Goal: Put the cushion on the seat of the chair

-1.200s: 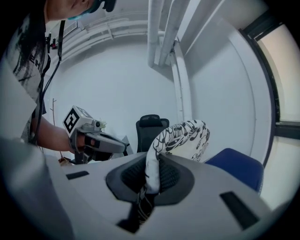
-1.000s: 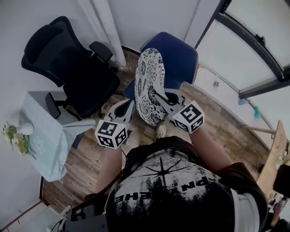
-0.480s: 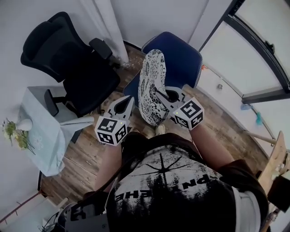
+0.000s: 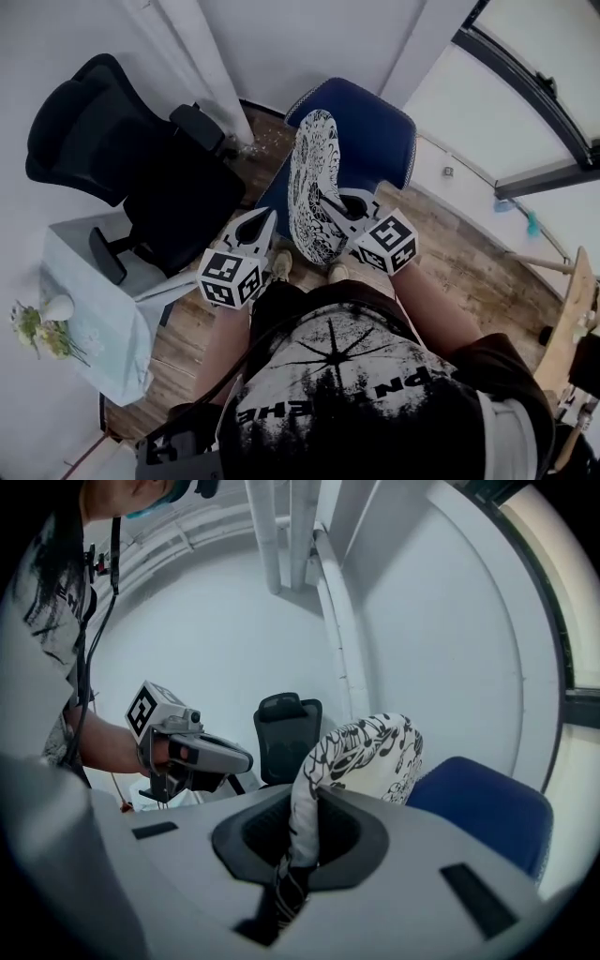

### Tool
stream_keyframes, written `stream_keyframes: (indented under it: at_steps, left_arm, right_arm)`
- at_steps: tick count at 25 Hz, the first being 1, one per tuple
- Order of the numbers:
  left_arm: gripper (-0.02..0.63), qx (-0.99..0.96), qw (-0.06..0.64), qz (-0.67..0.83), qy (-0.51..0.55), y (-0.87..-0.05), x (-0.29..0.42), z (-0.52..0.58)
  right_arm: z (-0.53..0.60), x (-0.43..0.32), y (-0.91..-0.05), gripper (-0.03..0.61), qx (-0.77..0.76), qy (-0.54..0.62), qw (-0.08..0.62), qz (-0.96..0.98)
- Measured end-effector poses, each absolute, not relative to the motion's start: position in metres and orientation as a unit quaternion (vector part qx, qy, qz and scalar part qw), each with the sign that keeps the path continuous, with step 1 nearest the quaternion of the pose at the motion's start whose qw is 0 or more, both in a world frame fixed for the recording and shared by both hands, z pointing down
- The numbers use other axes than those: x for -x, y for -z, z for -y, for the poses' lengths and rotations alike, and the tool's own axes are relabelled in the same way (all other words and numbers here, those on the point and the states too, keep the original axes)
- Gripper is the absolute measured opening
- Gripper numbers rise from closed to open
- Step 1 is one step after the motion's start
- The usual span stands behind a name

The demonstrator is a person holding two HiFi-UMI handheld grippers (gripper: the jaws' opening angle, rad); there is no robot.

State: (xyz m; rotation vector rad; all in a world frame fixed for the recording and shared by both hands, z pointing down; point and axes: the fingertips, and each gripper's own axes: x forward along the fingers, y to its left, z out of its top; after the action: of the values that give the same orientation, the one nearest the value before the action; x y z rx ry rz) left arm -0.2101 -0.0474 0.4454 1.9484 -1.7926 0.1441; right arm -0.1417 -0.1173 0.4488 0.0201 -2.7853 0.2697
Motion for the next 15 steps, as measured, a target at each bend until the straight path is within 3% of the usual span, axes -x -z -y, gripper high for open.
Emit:
stream_keyframes:
  at_steps: [15]
  left_arm:
    - [0.015, -0.773, 0.281, 0.561, -0.095, -0.503, 0.275, 0.066]
  right_arm:
    - [0.136, 0.221, -0.537, 0.028, -0.123, -0.205, 0.201, 0.95]
